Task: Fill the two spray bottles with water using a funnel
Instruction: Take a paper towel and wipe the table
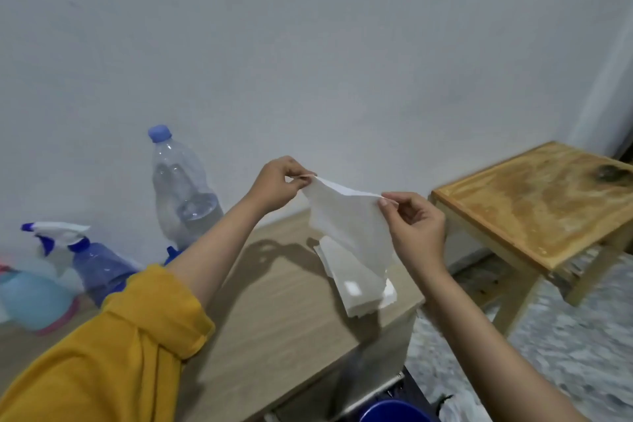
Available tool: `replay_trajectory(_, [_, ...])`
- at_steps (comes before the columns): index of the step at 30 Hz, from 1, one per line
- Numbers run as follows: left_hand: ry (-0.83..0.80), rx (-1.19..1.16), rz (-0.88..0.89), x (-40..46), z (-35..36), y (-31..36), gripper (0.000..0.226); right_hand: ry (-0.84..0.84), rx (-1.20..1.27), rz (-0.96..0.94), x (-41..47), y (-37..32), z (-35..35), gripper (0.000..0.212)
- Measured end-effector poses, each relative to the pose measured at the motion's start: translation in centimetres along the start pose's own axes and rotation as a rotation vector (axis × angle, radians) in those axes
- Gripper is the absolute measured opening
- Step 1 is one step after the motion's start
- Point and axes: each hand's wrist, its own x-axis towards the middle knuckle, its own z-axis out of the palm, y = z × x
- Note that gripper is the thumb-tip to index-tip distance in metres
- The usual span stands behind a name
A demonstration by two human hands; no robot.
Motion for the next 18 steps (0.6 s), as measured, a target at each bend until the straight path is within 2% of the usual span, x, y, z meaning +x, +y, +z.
replay_trajectory(7, [0.095, 0.085, -0.062, -4.5, -3.4, -2.4, 0.025, -0.117, 0.041, 0.039, -4.0, -1.3, 3.8, 0.017])
replay_trajectory(12, [0.195, -0.025, -0.178, -10.2, -7.2, -5.9, 0.013, -0.234, 0.047, 0.066, -9.7, -0.7, 8.6, 0.019])
replay_trajectory(15, [0.241, -0.073, -0.223, -14.5, -11.4, -8.9, 0.007, -0.3, 0.048, 0.02, -14.3, -0.7, 12.9, 0.021])
replay_trajectory(18, [0.254, -0.025, -0.239, -19.6, -16.8, -13.0, 0.008, -0.355, 0.038, -0.013, -19.7, -0.9, 18.2, 0.017])
